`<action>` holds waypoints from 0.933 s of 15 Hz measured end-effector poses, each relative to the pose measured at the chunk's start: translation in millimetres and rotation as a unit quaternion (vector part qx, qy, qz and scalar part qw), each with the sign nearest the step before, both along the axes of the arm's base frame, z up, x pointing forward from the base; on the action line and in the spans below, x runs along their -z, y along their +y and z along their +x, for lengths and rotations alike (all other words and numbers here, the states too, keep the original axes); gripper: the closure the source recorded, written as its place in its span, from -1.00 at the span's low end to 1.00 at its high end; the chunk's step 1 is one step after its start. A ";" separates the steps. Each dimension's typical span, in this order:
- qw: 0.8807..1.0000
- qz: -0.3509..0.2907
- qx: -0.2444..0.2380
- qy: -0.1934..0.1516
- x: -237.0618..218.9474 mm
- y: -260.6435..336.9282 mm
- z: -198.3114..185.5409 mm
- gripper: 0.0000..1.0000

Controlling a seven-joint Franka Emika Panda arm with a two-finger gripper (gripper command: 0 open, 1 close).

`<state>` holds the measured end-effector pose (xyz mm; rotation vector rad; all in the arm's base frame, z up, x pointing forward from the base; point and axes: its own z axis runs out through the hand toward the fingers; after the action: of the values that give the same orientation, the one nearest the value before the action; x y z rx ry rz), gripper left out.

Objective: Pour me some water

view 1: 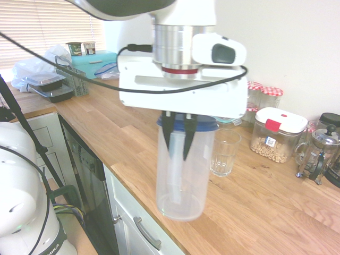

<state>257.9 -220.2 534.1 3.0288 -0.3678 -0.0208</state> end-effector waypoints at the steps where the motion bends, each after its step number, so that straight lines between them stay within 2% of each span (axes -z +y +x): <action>1: 1.000 -0.010 0.000 0.014 -4.5 -10.4 11.3 1.00; 6: 0.996 -0.068 -0.011 0.057 -45.5 -19.4 67.8 1.00; 10: 0.985 -0.127 -0.018 0.117 -23.0 -6.3 112.9 1.00; 14: 0.979 -0.147 -0.022 0.142 -27.0 -1.7 125.1 1.00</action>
<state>383.0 -221.9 561.1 2.6891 -0.2537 -0.3576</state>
